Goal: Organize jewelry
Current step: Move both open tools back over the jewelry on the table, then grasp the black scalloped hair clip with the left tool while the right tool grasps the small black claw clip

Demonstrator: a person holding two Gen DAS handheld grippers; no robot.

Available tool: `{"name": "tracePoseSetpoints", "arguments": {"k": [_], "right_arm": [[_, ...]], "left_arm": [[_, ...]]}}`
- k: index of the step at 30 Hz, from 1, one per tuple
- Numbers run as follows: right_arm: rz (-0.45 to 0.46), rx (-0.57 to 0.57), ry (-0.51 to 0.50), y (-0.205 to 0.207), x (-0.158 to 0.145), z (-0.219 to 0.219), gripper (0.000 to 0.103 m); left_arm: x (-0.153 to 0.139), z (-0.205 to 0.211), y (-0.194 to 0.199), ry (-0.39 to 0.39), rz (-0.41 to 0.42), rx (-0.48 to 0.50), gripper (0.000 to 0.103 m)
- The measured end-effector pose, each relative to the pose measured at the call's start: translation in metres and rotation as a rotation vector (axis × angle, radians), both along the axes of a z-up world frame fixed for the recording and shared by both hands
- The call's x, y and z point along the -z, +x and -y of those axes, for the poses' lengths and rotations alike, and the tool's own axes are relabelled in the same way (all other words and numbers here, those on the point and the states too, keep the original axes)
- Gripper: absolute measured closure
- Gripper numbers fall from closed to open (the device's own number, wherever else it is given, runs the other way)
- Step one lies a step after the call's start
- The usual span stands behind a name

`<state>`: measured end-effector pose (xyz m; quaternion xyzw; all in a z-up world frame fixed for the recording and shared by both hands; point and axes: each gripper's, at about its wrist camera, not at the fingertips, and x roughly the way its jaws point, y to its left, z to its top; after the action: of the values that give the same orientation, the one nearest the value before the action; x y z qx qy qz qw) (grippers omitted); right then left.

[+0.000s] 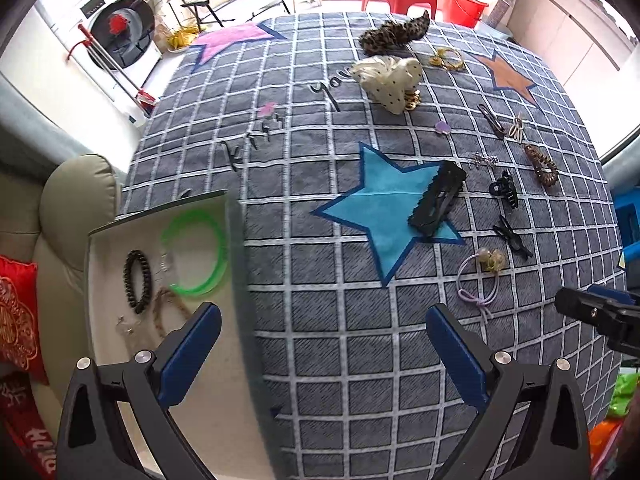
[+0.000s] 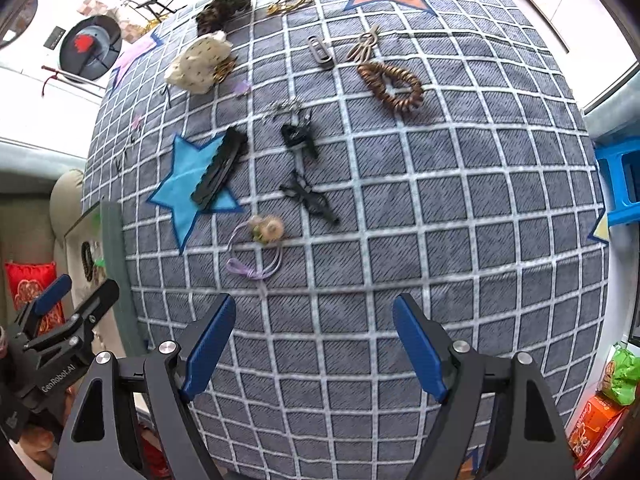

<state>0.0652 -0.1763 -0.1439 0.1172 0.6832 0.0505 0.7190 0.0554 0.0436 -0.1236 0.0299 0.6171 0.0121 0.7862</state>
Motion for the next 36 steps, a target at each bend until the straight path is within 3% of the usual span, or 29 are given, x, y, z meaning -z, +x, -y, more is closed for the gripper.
{"name": "tracePoseSetpoints", "arguments": {"k": [13,26,36], "right_arm": [[-0.007,0.017,-0.001,0.041,0.017,0.007,0.020],[0.023,0.006,0.042,0.086,0.036,-0.002,0.022],[0.027,-0.068,0.008,0.105,0.051,-0.018,0.047]], "left_arm": [[0.032,0.027,0.036,-0.013,-0.056,0.062,0.000],[0.057,0.047,0.076,-0.064,-0.044,0.129,0.000],[0.076,0.055,0.086,-0.070,-0.057,0.170,0.003]]}}
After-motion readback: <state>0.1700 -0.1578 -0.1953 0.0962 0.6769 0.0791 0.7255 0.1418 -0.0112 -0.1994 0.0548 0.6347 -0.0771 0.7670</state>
